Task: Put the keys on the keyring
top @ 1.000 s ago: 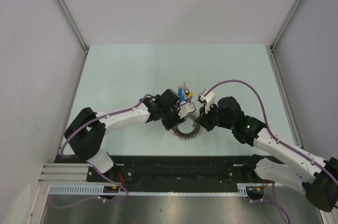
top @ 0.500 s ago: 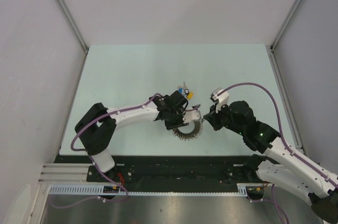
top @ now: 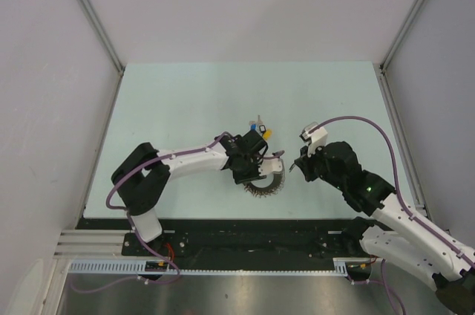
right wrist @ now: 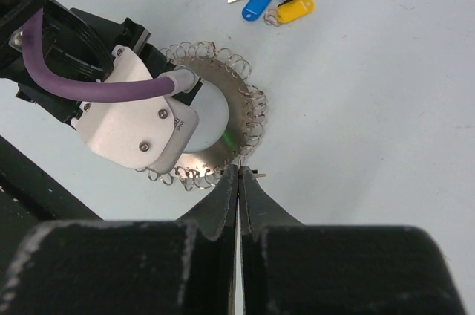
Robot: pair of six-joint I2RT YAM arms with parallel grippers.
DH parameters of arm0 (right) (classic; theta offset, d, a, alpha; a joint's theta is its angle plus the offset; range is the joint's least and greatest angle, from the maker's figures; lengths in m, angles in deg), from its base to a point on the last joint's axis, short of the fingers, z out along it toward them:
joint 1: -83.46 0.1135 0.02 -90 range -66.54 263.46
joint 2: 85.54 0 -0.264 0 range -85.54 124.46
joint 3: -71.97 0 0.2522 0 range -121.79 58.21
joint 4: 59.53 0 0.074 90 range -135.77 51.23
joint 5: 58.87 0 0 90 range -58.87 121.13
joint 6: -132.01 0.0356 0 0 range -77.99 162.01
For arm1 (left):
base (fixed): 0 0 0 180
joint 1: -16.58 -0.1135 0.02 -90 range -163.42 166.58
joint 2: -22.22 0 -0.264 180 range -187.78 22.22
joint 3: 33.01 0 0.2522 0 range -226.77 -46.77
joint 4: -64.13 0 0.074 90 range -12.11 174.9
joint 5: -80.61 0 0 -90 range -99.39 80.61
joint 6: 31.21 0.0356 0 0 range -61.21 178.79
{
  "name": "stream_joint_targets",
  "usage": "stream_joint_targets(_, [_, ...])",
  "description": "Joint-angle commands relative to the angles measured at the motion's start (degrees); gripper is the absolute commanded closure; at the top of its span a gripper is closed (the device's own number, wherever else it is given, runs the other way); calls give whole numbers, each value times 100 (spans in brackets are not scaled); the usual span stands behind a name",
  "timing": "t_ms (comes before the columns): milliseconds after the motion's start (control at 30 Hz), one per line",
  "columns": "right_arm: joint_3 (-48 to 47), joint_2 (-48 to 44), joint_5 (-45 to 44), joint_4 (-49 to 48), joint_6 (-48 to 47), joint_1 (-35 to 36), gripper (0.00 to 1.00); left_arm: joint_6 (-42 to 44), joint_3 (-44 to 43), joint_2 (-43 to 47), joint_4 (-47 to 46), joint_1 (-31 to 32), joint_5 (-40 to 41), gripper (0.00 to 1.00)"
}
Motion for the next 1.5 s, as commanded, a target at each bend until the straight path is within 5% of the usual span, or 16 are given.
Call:
stream_joint_targets(0, [-146,30,-190,-13,-68,-21,100,250,-227,-65,199,42,80,64])
stream_joint_targets(367, [-137,135,-234,13,-76,-30,100,215,-244,-250,164,121,124,65])
stream_joint_targets(500, [-146,170,-207,4,-85,-30,100,136,-245,-267,173,130,229,84])
stream_joint_targets(667, [-146,162,-181,13,-85,-30,100,-180,-122,-66,121,130,414,92])
stream_joint_targets(767, [-137,153,-155,13,-85,-30,100,-548,1,40,24,130,589,100])
stream_joint_targets(1133, [-137,214,-49,-4,-59,-30,100,-2878,379,260,-451,-19,1636,100])
stream_joint_targets(1167, [-146,206,-49,-4,-68,-30,100,-3027,388,304,-460,-19,1592,97])
stream_joint_targets(1200, [-146,171,-49,-4,-59,-30,100,-3315,475,530,-547,-19,1505,75])
stream_joint_targets(1300, [-146,127,-67,4,-50,-21,100,-3537,564,918,-609,-19,1451,58])
stream_joint_targets(1467, [-137,135,-31,5,-50,-21,100,-3845,678,1490,-723,-37,1443,52])
